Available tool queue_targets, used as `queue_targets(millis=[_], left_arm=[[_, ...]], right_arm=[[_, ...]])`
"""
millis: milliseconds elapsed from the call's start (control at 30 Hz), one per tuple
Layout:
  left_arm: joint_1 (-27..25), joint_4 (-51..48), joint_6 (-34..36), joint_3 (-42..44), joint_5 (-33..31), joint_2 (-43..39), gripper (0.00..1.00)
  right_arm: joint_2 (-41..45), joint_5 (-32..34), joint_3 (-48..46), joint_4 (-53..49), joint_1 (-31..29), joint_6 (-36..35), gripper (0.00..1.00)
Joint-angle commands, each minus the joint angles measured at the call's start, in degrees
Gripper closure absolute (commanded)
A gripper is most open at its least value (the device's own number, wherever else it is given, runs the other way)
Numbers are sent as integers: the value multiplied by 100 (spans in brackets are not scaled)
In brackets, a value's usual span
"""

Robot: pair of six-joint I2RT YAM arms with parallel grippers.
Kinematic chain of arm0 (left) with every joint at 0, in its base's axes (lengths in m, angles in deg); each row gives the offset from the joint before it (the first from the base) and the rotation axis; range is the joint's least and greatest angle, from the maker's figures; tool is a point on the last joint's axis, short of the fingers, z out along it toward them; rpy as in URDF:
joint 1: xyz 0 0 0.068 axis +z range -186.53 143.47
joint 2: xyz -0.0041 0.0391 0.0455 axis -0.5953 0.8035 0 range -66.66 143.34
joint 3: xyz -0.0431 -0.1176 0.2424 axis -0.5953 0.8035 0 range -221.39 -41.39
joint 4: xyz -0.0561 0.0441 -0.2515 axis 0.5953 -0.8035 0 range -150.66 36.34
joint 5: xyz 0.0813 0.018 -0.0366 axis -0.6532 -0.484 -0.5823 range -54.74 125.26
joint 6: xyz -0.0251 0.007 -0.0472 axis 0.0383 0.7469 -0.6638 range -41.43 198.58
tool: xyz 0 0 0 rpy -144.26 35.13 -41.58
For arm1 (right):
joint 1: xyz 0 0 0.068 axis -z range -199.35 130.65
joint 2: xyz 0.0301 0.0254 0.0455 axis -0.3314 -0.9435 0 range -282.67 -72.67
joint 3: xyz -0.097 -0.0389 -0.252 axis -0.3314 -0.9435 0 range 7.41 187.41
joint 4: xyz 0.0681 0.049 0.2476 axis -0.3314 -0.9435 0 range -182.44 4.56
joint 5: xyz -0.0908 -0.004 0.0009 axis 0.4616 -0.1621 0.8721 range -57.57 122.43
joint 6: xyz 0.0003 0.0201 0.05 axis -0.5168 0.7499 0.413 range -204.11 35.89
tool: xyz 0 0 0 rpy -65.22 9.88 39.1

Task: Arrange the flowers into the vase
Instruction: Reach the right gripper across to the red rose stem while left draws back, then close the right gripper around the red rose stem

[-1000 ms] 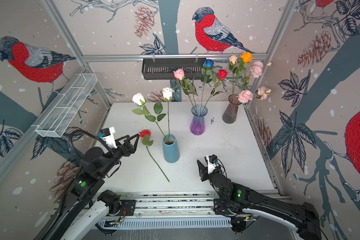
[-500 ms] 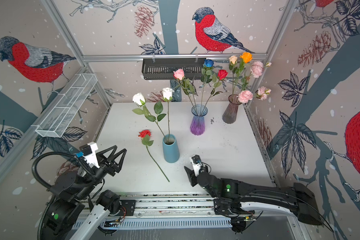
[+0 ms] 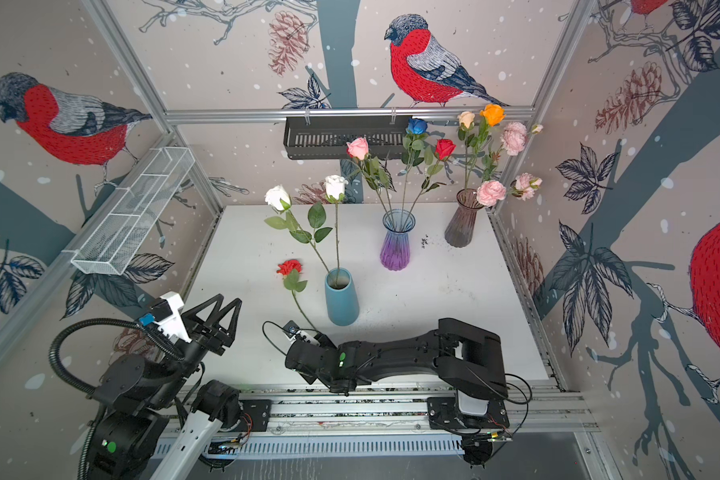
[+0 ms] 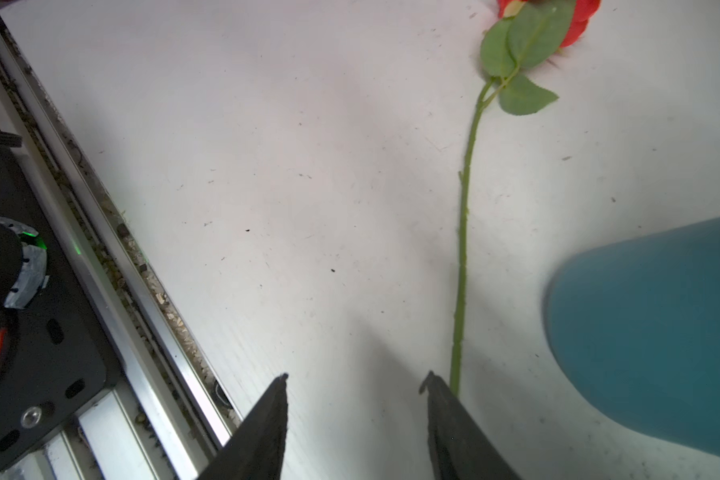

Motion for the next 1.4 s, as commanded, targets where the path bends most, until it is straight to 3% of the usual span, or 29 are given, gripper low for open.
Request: queue_targets(millis=[0,400,700,1200,1367], left_arm=[[130,185,123,18,190,1,35],[84,184,86,31,110,242,37],[57,181,95,36,111,203,37],[-501,348,-29,110,95,760,40],[-442,445,76,141,652,930,46]], right_arm=[[-327,-372,410,-497,20,11,43],[-703,-501,535,-857,539,419,43],[-810,648,742,-1655,384,1153,46],[-923,688,443,-1666,348,1768,45],[-962,381,332,-1348,364,1637,47]])
